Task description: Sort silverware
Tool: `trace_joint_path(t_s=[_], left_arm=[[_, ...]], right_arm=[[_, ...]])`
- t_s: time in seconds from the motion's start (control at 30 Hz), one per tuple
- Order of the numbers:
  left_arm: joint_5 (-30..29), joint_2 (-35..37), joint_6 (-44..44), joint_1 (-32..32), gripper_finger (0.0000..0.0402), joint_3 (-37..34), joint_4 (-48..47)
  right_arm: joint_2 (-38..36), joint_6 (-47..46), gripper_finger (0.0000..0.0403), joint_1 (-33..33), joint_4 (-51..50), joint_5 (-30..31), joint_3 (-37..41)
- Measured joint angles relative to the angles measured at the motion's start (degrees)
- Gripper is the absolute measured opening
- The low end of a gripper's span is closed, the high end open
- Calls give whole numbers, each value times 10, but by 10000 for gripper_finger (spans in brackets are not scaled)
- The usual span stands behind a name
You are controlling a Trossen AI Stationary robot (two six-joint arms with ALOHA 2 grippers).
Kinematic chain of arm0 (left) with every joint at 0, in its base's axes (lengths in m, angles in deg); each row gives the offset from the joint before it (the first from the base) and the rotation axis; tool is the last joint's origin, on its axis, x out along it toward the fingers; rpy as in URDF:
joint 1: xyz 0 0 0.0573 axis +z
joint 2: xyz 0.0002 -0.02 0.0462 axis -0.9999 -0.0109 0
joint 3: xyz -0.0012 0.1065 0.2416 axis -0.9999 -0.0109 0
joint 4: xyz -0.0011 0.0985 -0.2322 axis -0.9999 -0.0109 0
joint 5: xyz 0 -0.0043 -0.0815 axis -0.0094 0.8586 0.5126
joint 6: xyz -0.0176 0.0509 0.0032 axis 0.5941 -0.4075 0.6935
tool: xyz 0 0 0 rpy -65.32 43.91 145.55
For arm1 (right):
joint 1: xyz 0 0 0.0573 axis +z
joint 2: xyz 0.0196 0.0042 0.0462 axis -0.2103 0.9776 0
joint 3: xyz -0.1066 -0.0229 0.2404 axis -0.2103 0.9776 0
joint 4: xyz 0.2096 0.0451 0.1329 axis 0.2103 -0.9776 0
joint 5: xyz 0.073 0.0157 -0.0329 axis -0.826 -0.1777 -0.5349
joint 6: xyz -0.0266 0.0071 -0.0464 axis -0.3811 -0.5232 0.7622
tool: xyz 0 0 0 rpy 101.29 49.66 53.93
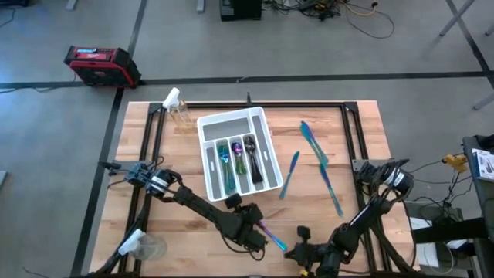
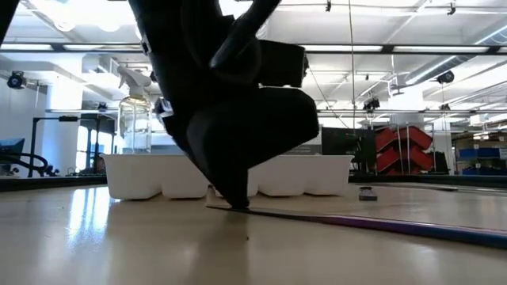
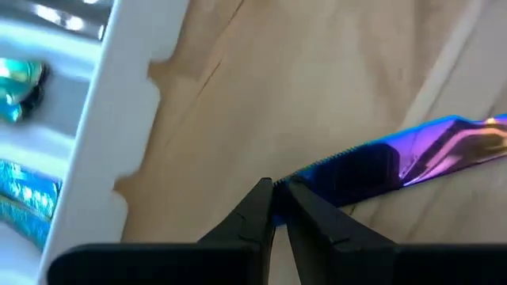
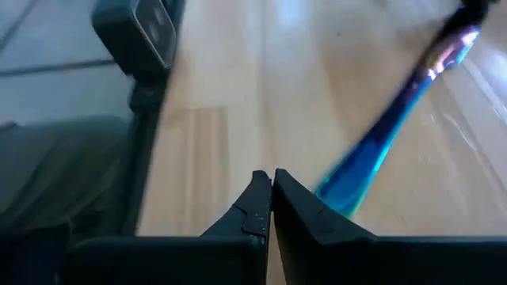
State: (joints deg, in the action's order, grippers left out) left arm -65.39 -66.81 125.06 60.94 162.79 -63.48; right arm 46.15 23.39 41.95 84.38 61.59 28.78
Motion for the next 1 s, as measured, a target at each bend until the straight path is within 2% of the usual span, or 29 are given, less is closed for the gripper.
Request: trace_joint_path(t_s=[0.07,0.17,0.33,0.53,0.63,0.73,0.87,1.0], left_arm=[[15,1,12,-5,25,0,-7],[31,2,22,-17,25,1,-12],[56,3,55,-39,25,1,-14],[53,3,75,-67,25,2,-14],[42,2,75,-77,25,2,-15],[34,2,76,-82,25,1,-15],[31,1,87,-82,25,1,-15],[24,1,93,-82,25,1,-15]], right_arm=[[5,-21,0,0,-35,5,1],[4,-46,0,1,-103,44,0],[1,-44,0,-2,-179,99,2],[-20,-43,0,6,-183,179,14],[-40,-41,0,7,-183,181,39],[-51,-30,0,3,-132,180,72],[-53,28,1,4,22,170,111],[-50,61,29,1,108,140,136]])
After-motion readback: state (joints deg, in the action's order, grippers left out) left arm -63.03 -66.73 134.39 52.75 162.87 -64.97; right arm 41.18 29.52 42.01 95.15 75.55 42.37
